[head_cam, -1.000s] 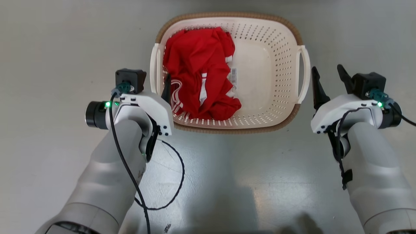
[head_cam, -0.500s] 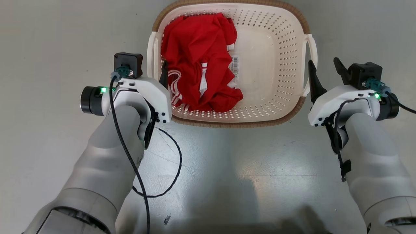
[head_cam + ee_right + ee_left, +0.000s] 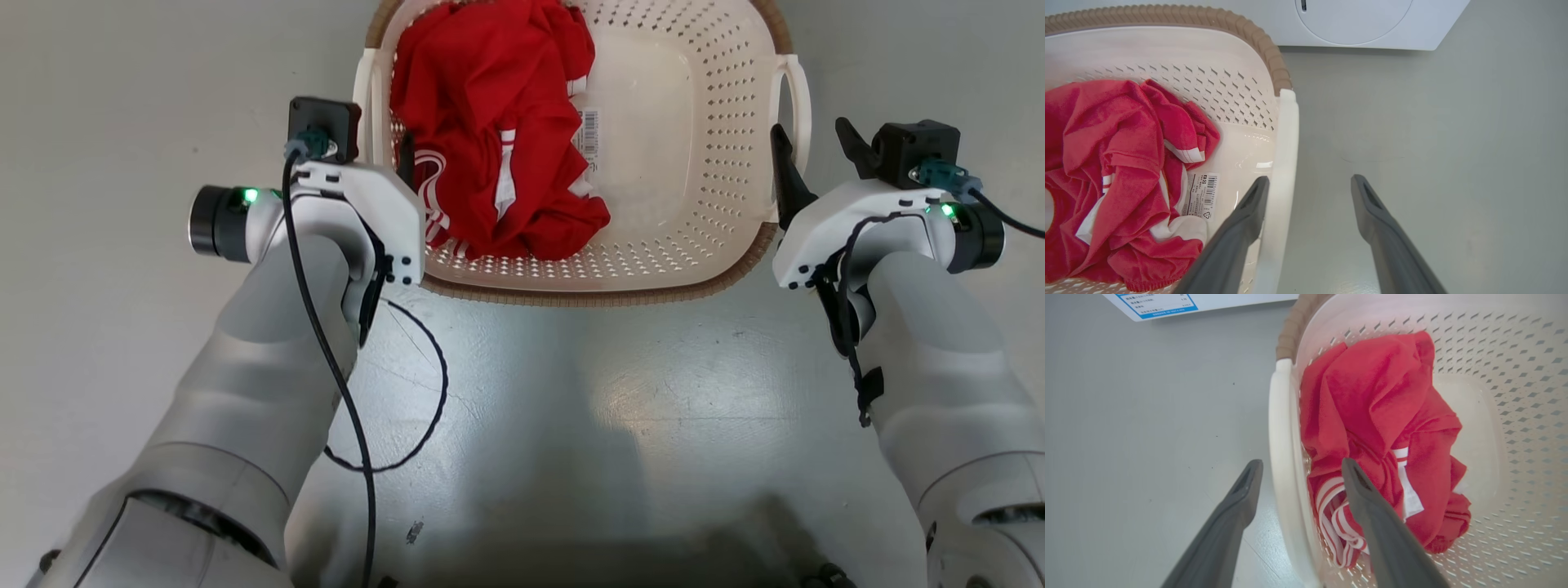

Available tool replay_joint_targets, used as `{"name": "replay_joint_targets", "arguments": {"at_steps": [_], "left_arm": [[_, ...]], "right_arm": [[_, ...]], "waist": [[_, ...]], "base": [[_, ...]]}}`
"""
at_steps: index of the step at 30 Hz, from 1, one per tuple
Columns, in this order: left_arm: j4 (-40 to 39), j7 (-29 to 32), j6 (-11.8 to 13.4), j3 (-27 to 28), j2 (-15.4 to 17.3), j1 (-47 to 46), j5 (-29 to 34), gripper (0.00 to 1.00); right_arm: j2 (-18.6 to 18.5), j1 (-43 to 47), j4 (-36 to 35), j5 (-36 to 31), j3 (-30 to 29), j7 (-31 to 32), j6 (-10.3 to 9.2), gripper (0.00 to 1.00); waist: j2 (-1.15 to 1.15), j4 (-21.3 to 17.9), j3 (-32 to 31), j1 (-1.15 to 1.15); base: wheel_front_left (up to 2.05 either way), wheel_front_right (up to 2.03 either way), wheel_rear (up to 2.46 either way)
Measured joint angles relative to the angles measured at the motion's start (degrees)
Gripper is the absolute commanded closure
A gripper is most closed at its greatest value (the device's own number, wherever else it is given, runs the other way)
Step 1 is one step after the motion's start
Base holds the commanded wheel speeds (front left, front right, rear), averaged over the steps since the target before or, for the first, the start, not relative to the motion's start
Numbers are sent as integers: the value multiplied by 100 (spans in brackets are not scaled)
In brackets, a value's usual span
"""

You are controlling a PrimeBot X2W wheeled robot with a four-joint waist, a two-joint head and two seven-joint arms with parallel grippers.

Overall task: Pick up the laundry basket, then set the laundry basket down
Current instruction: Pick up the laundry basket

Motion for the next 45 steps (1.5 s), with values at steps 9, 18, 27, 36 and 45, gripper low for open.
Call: {"name": "replay_joint_targets", "arguments": {"at_steps": [9, 18, 27, 36, 45], "left_arm": [[159, 278, 96, -190, -1, -318, 2, 0], [200, 573, 96, -350, -2, -433, -22, 0], [158, 676, 138, -520, -2, -449, -201, 0], [158, 715, 140, -687, -1, -494, -267, 0], [153, 716, 142, -846, 0, -538, -360, 0]], "right_arm": [[-14, -369, 404, 8, 115, 42, 0, 0], [-21, -546, 560, 112, 257, 321, 0, 0], [-30, -557, 614, 363, 400, 405, 0, 0], [-30, -643, 646, 446, 506, 404, 0, 0], [-30, -643, 656, 668, 733, 404, 0, 0]], "waist": [[0, -19, 158, 0], [0, -15, 226, 0], [0, 15, 296, 0], [0, -3, 320, 0], [0, -27, 321, 0]], "base": [[0, 0, 0], [0, 0, 0], [0, 0, 0], [0, 0, 0], [0, 0, 0]]}}
